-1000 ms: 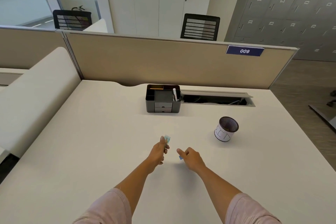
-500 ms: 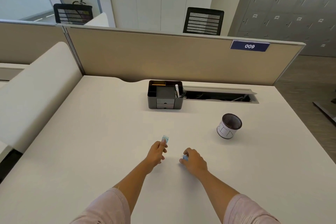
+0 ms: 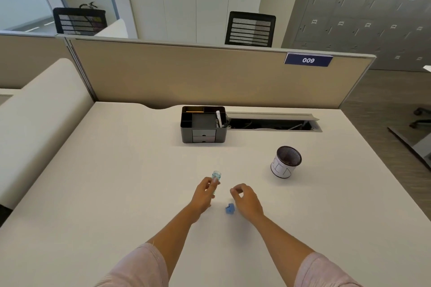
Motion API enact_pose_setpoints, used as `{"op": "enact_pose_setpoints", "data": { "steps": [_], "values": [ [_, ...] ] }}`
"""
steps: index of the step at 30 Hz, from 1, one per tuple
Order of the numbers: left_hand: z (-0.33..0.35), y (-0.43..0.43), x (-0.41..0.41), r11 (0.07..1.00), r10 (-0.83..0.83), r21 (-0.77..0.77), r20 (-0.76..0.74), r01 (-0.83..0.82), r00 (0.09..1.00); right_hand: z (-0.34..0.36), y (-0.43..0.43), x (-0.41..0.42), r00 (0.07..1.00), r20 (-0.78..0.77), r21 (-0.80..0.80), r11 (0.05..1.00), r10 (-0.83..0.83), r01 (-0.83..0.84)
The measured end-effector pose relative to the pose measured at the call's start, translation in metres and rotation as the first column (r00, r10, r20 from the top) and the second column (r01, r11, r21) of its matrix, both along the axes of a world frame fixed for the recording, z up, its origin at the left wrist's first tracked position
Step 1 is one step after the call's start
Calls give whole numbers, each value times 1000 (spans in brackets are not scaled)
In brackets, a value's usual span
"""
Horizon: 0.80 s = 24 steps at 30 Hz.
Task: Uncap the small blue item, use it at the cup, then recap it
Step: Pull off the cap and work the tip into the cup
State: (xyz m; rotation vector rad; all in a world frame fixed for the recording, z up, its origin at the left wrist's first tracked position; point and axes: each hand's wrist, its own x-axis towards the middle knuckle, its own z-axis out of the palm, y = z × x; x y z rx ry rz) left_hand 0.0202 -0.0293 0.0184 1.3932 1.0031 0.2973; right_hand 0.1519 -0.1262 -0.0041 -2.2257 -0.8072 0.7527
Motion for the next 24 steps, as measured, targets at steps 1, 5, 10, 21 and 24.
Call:
{"op": "enact_pose_setpoints", "data": {
  "steps": [1,5,10,21,24],
  "values": [
    [4,0,5,1000,-5,20,23,5,1000,8,4,0,994,-96,44,998,-48,53],
    [22,-4,31,999,-20,43,119,15,993,46,17,-8,780,-614,38,982,-124,186],
    [38,-3,65,996,-64,63,159,55,985,63,21,1,479,-873,124,912,-87,392],
    [50,-5,144,848,-407,382,22,368,913,81,-17,92,315,-948,211,655,-43,726],
    [47,-8,162,726,-465,510,-129,461,876,86,-29,123,346,-927,202,589,-143,783]
  ]
}}
